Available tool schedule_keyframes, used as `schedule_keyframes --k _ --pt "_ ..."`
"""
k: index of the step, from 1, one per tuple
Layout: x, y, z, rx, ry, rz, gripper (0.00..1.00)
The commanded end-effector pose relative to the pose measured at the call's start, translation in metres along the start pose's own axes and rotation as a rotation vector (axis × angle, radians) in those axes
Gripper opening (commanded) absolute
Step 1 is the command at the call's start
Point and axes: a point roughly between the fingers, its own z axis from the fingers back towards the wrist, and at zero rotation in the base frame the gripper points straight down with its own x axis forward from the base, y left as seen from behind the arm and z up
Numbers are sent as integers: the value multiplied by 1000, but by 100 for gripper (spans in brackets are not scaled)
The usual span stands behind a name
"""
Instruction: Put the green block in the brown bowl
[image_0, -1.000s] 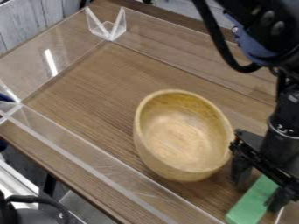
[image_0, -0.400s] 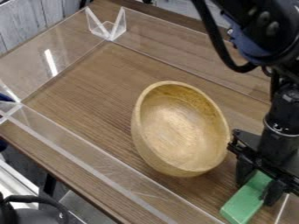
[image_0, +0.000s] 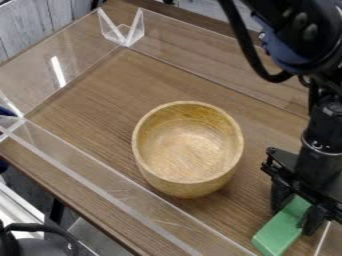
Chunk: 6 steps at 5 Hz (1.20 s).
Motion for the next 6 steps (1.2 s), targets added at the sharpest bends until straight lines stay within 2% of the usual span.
schedule_keyframes --k 1,6 --pt "3 1 1 -7 -18 -16 0" --pt "4 2 0 -14 -14 -36 0"
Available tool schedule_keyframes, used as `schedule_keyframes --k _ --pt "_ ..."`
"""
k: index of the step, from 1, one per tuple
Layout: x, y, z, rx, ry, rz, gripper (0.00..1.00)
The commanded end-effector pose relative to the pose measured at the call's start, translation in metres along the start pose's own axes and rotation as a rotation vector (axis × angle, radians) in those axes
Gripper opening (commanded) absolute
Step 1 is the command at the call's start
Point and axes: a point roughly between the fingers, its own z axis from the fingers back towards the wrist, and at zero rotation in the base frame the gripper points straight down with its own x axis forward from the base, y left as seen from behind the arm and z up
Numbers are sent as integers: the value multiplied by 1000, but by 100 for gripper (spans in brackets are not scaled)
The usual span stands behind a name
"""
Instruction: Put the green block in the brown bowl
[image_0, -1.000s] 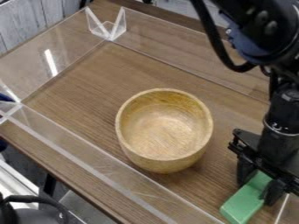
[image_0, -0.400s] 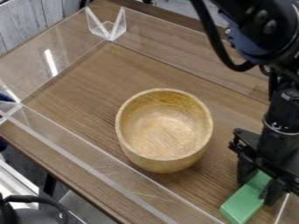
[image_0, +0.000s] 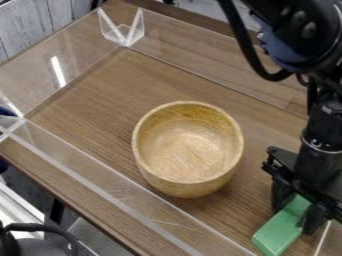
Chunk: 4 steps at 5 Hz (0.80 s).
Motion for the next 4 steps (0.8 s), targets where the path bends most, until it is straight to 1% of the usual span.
schedule_keyframes --k 1,4 --pt "3 2 0 -4 -13 -16 0" --pt "3 3 1 -8 -10 -25 0"
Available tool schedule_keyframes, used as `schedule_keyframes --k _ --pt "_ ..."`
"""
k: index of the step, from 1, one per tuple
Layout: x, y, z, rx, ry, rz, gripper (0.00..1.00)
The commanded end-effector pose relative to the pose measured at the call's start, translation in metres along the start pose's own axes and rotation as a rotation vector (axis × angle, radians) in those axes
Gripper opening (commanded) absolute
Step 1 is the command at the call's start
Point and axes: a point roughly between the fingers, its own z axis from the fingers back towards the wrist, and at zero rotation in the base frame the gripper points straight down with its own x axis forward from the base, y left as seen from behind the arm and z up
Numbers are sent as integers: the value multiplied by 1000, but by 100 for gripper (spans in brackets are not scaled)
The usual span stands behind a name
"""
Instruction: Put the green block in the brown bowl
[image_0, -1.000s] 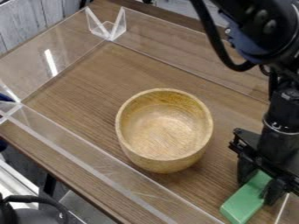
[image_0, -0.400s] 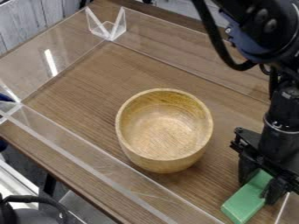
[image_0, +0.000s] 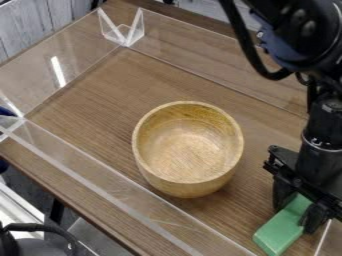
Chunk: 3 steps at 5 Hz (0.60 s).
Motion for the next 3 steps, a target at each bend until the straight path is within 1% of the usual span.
schedule_keyframes --k 1,2,3 --pt "2 2 2 -5 -9 -12 0" --pt "-1 2 16 -2 -35 -24 0" --pt "-4 -2 50 21 -104 -40 0"
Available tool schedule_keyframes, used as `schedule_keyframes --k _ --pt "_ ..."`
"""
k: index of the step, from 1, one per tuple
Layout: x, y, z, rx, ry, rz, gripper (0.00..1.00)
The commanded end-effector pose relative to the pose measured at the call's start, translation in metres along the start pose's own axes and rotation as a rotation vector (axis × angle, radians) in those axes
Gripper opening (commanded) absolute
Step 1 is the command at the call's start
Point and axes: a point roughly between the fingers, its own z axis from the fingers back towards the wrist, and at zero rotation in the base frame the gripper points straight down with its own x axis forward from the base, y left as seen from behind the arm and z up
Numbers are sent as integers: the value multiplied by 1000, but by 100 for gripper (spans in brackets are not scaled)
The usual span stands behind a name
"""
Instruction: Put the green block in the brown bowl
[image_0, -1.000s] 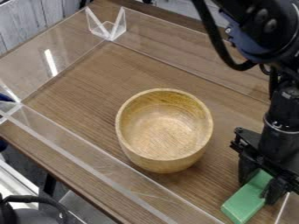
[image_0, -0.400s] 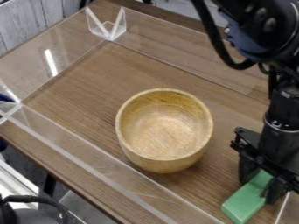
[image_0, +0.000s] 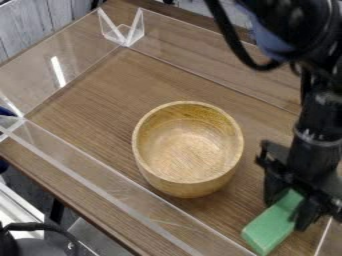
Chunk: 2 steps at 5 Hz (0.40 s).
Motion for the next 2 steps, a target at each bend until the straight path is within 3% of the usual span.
schedule_keyframes --k 1,2 --pt "6 2 61 34 -144 -10 0" --pt "6 17 94 54 -196 18 0"
